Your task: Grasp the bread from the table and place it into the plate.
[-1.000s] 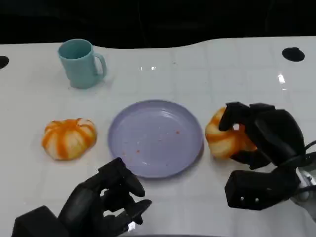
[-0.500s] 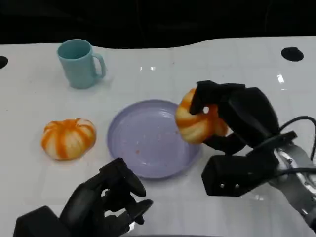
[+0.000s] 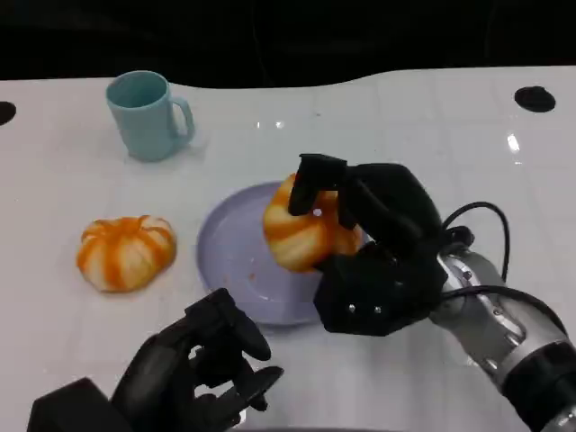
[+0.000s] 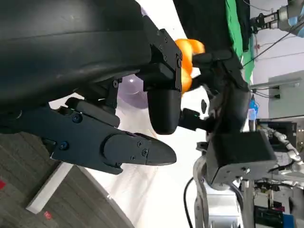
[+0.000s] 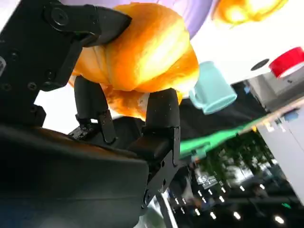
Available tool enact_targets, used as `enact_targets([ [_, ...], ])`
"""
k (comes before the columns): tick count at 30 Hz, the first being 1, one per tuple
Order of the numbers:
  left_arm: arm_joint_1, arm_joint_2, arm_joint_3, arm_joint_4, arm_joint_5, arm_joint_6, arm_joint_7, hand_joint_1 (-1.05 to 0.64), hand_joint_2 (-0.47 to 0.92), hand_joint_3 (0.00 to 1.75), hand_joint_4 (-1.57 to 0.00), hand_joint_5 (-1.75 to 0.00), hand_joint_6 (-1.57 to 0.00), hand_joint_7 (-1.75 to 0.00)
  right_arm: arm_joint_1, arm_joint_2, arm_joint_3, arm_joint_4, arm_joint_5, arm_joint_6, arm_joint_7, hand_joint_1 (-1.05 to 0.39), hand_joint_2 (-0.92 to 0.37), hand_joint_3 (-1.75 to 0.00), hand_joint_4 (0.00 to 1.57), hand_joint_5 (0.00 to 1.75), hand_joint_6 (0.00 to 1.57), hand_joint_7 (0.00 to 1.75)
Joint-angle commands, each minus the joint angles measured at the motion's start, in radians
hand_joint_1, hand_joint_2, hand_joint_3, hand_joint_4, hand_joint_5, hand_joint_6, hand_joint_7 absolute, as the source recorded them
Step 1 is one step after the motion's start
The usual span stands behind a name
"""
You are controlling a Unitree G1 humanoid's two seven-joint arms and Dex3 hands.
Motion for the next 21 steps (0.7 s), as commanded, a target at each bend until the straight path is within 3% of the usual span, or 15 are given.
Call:
enact_targets([
  [1, 0.01, 0.01, 0.003, -0.006, 0.0, -0.002, 0.008, -0.47, 0.92, 0.23, -0.62, -1.75, -0.4, -1.7, -0.037, 0.02, -0.025, 0.026, 0.077, 0.035, 0.101, -0.15, -0.47, -1.09, 0.79, 1.56, 0.76, 1.03],
  [4, 0.008, 0.013, 0.006, -0.003, -0.004, -0.002, 0.004, -0.47, 0.92, 0.23, -0.62, -1.75, -0.4, -1.7, -0.039, 0.015, -0.021, 0.014, 0.106, 0.065, 0.192, -0.16, -0.61, -0.77, 0.59, 1.28, 0.76, 0.42],
  [5, 0.007, 0.013, 0.006, -0.001, -0.006, -0.003, 0.003, -0.46, 0.92, 0.23, -0.63, -1.75, -0.4, -1.7, -0.038, 0.011, -0.015, 0.006, 0.105, 0.075, 0.214, -0.21, -0.69, -0.63, 0.48, 0.99, 0.7, 0.24],
  [7, 0.007, 0.014, 0.007, 0.001, -0.006, -0.007, 0.001, -0.46, 0.92, 0.24, -0.63, -1.75, -0.4, -1.7, -0.033, -0.003, 0.0, -0.015, 0.092, 0.089, 0.254, -0.3, -0.82, -0.41, 0.34, 0.64, 0.57, 0.07],
  [9, 0.008, 0.015, 0.007, 0.001, -0.008, -0.008, 0.0, -0.46, 0.92, 0.24, -0.63, -1.75, -0.4, -1.7, -0.025, -0.014, 0.009, -0.037, 0.087, 0.101, 0.288, -0.38, -0.89, -0.27, 0.21, 0.51, 0.39, 0.02],
  [13, 0.01, 0.018, 0.005, -0.008, -0.004, -0.002, 0.003, -0.46, 0.92, 0.24, -0.62, -1.75, -0.39, -1.7, 0.003, -0.028, 0.016, -0.101, 0.074, 0.139, 0.318, -0.49, -0.92, -0.2, 0.03, 0.41, 0.19, 0.0],
  [21, 0.008, 0.016, 0.006, -0.002, -0.008, -0.006, 0.003, -0.47, 0.92, 0.24, -0.61, -1.75, -0.39, -1.71, 0.078, -0.066, -0.007, -0.264, 0.102, 0.186, 0.377, -0.58, -0.92, -0.24, 0.0, 0.3, 0.15, 0.01],
])
